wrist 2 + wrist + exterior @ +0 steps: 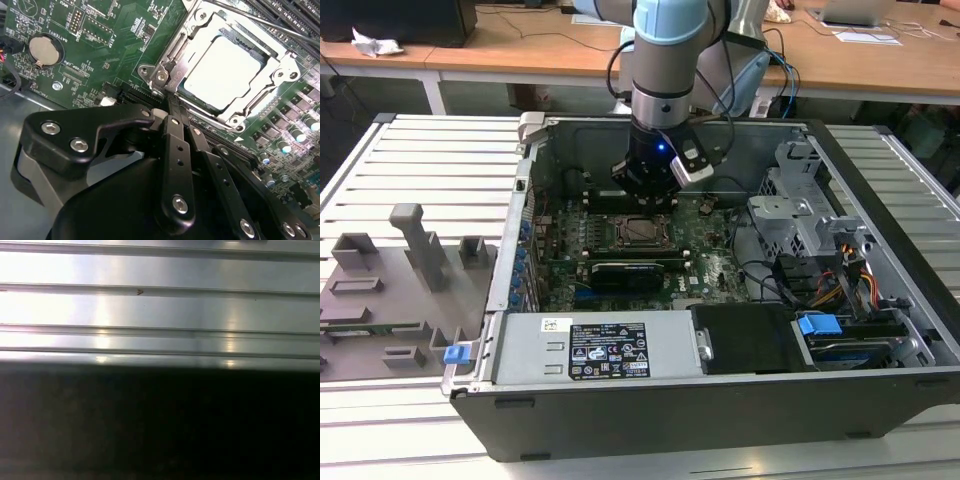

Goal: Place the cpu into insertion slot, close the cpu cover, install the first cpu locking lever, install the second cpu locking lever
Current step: 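Install the first cpu locking lever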

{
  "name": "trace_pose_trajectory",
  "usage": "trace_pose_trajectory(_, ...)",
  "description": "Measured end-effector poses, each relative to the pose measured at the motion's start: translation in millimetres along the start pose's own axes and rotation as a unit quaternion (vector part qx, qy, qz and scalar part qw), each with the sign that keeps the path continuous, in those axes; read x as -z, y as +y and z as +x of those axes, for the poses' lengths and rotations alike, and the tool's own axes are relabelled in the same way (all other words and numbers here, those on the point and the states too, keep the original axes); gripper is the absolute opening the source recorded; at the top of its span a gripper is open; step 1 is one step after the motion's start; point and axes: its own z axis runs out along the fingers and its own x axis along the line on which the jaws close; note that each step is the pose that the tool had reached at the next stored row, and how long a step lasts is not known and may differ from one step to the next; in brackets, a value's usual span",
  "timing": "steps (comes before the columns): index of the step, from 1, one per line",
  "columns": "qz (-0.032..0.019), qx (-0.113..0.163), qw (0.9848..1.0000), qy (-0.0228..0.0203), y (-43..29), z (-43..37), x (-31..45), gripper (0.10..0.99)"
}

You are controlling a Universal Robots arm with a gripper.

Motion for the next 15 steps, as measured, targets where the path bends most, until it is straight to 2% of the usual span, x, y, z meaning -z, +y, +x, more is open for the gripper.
trace_pose_trajectory(3, -0.0001, 0.000, 1.0000, 0.0000, 0.0, -0.2, 0.3, 0.106)
trace_pose_trajectory(6, 0.0003, 0.000, 1.0000, 0.0000, 0.5, -0.4, 12.0, 0.106)
trace_pose_trajectory(15, 0.0003, 0.000, 1.0000, 0.0000, -4.4, -0.3, 12.2, 0.106)
